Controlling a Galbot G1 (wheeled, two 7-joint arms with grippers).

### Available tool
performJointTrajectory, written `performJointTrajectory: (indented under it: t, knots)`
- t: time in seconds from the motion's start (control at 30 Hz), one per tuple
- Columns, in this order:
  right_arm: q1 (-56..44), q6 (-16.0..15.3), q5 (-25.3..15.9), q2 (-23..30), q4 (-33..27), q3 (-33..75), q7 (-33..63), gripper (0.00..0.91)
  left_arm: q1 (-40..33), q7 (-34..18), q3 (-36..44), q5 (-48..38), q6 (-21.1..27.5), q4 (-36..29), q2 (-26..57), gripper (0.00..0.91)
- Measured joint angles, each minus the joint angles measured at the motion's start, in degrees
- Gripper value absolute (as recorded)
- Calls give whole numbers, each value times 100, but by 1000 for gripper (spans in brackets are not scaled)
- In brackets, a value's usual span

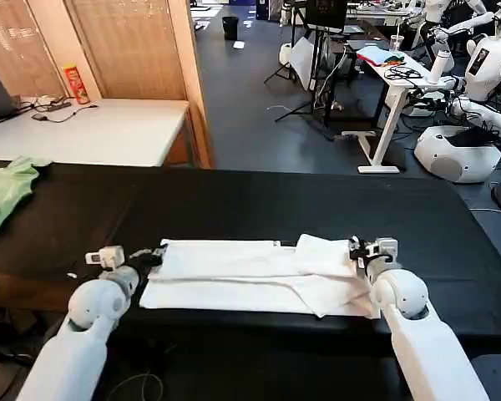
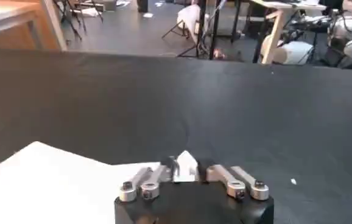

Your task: Fold and organize the clothes.

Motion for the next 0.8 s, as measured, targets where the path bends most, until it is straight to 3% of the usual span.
performJointTrajectory:
  t: [0.07,0.1,0.13,0.17,0.6,0.8]
  knots:
    - [-15,58,-15,25,-3,6,14,68,-48,2,39,298,-119,45,-40,20]
    - [-26,72,-9,47,0,16,1,137,-77,11,54,453,-179,78,-62,137]
    - [-42,74,-1,65,14,23,-23,878,-104,10,63,532,-222,108,-76,683]
    - [-59,73,4,74,33,30,-56,878,-134,0,68,571,-243,135,-90,878]
    - [-610,101,100,-170,864,430,-517,878,-225,-21,-82,531,-554,192,29,878]
    - [-1031,34,218,-214,1540,630,-517,878,-18,-169,-299,-85,-345,-43,87,878]
